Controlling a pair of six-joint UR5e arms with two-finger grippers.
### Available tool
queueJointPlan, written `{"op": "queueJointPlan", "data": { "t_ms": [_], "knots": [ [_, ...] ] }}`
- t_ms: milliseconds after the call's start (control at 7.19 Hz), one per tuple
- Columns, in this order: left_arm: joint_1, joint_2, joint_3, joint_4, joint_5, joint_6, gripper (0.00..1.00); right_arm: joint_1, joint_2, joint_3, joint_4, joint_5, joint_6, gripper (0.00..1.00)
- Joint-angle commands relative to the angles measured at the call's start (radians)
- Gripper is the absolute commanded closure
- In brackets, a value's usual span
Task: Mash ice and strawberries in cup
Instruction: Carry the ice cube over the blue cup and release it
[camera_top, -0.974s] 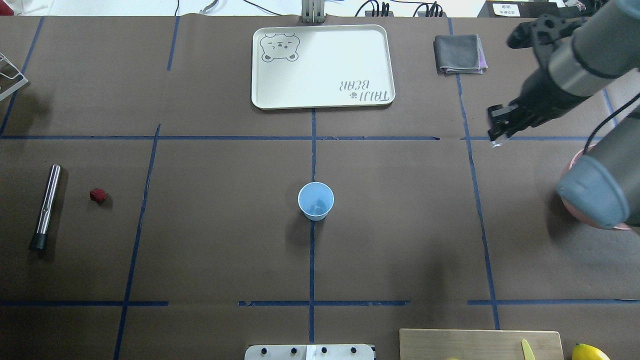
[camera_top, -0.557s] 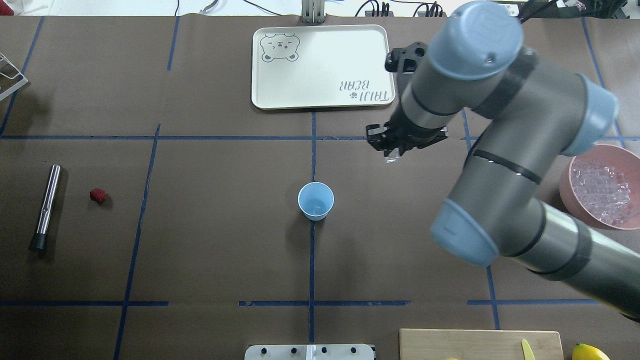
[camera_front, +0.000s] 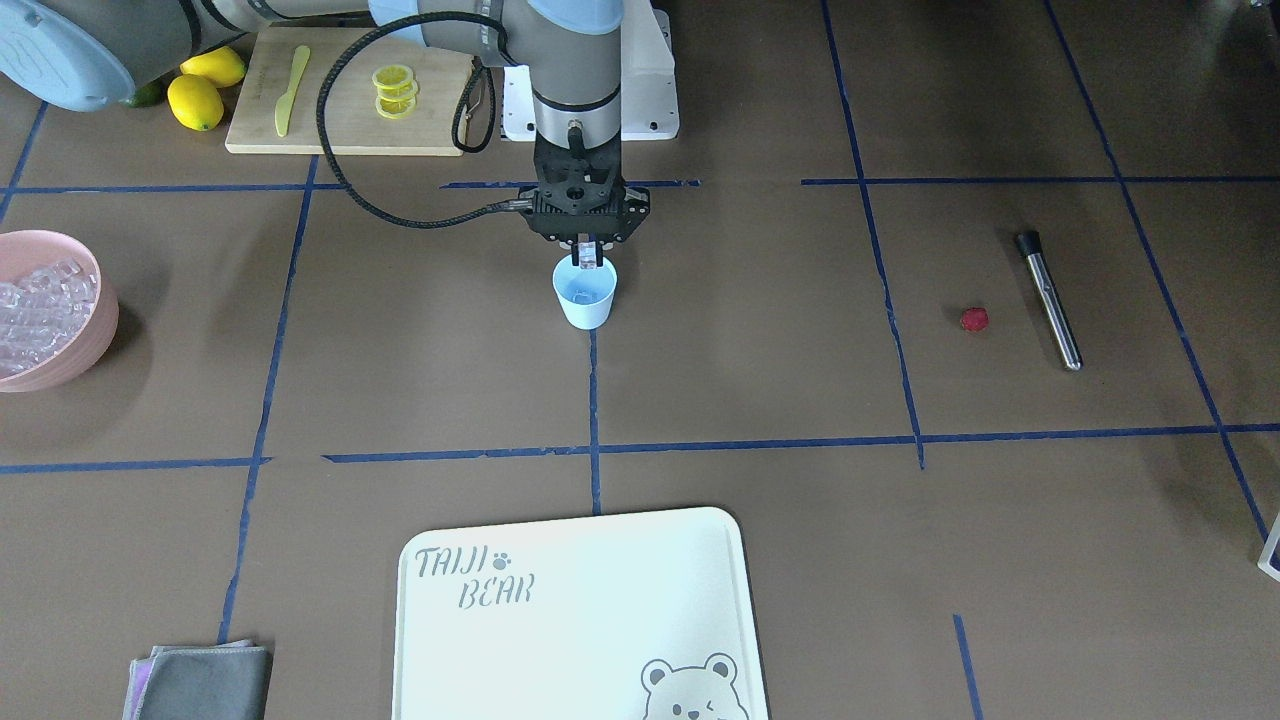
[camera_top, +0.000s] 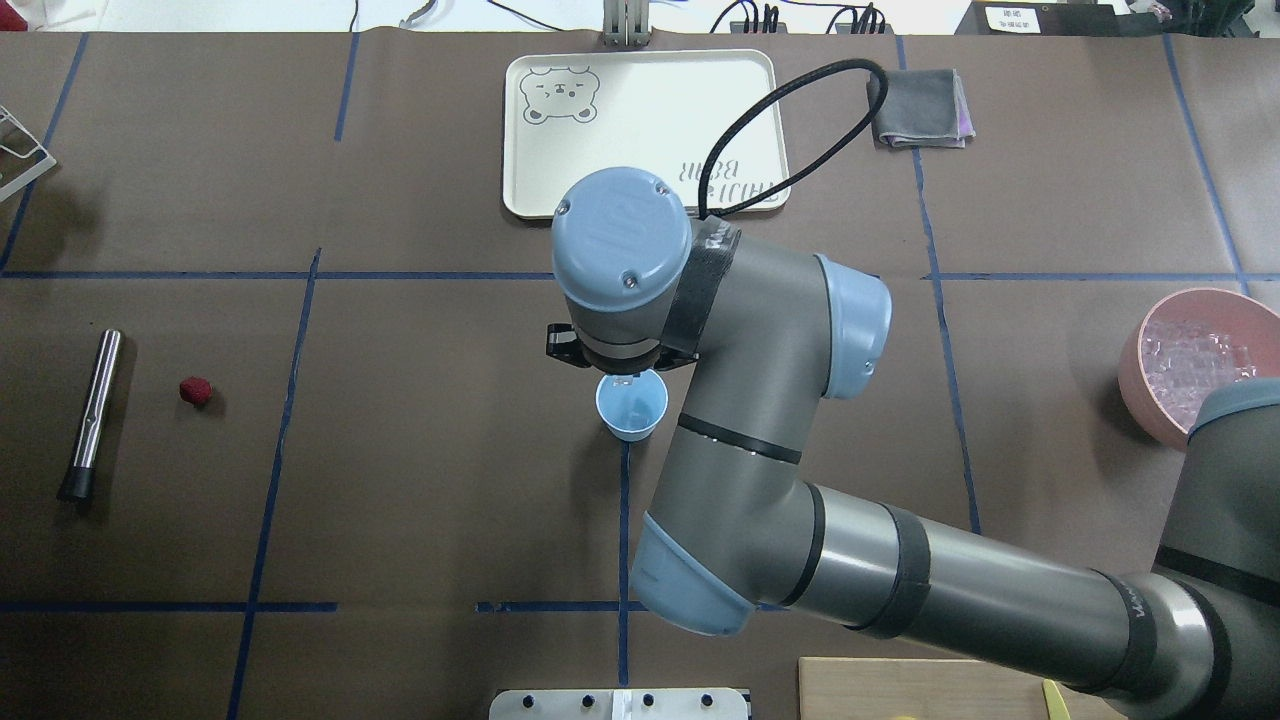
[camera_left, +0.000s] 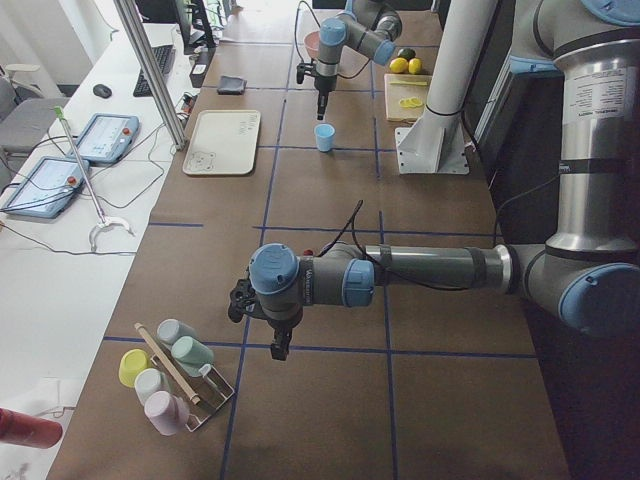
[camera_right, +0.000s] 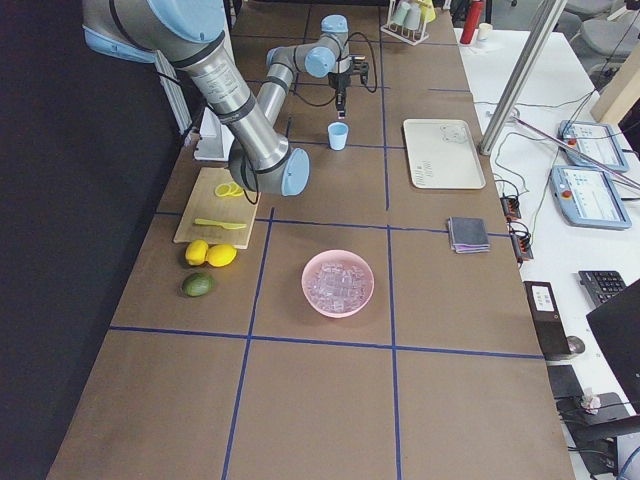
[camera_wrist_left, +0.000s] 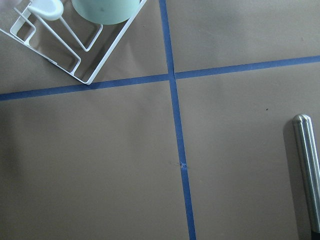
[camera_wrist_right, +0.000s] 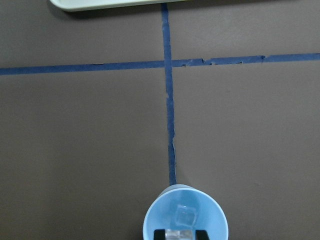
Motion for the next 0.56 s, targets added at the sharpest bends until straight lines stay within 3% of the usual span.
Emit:
{"op": "queueJointPlan", "data": {
  "t_ms": [0, 278, 417],
  "knots": [
    [0.0, 0.002, 0.001, 0.0, 0.0, 0.0, 0.0, -0.029, -0.014, -0.023, 0.013, -0.023, 0.01, 1.0],
    [0.0, 0.002, 0.001, 0.0, 0.0, 0.0, 0.0, -0.029, -0.025, -0.021, 0.013, -0.026, 0.009, 0.99],
    [0.0, 0.002, 0.001, 0.0, 0.0, 0.0, 0.0, -0.028, -0.027, -0.023, 0.018, -0.025, -0.003, 0.49]
  ]
}}
